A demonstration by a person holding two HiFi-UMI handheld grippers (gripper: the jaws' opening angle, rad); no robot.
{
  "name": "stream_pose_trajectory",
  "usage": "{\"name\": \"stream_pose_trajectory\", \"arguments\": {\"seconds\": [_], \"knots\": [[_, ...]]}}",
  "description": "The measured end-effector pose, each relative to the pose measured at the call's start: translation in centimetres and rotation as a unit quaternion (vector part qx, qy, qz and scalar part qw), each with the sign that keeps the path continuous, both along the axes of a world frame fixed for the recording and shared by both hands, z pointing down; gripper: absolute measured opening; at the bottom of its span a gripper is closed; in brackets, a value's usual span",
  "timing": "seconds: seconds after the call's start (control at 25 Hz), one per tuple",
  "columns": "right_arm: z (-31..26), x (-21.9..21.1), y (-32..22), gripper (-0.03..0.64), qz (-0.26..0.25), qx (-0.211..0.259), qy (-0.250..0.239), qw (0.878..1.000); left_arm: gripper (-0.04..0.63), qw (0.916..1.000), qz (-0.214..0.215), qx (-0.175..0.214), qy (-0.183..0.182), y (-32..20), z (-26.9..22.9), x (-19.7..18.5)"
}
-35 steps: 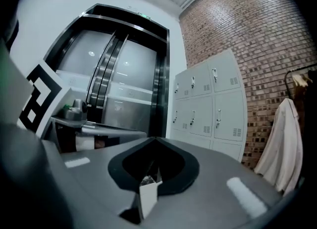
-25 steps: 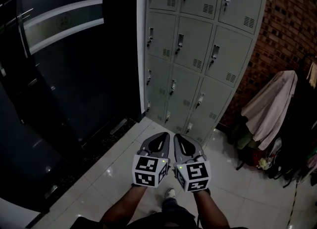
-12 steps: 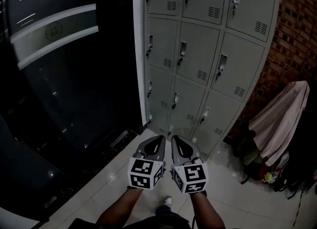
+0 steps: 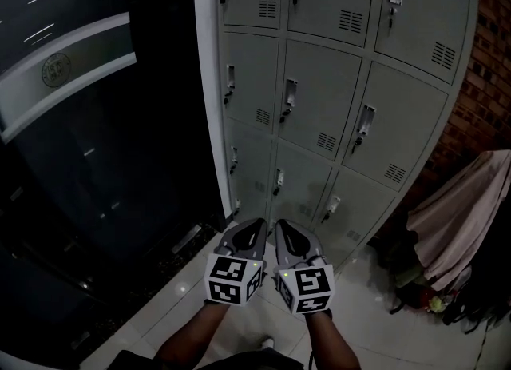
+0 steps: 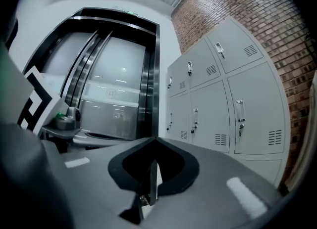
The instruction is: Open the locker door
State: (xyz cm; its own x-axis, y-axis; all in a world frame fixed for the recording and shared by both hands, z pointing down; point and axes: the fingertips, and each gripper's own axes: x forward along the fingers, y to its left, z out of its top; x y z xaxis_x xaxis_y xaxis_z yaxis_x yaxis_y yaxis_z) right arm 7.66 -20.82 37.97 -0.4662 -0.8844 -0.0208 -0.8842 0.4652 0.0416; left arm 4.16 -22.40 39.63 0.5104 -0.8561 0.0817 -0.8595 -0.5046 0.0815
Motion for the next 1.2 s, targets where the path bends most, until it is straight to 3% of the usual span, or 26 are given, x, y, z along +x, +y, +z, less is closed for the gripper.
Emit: {"name": "stream_pose_trajectory", "arguments": {"seconds": [0.52, 1.2], "knots": [[-2.6, 0.2, -10.7, -0.003, 0.013, 0.023, 0.000, 1.000, 0.006, 0.9995, 0.002, 0.017, 0.027, -9.8, -2.0, 0.6], [-6.0, -0.9, -32.6, 0.013, 0.090, 0.048, 0.005, 0.995, 0.005, 0.9963, 0.060, 0.048, 0.037, -30.9, -6.0, -1.6]]}}
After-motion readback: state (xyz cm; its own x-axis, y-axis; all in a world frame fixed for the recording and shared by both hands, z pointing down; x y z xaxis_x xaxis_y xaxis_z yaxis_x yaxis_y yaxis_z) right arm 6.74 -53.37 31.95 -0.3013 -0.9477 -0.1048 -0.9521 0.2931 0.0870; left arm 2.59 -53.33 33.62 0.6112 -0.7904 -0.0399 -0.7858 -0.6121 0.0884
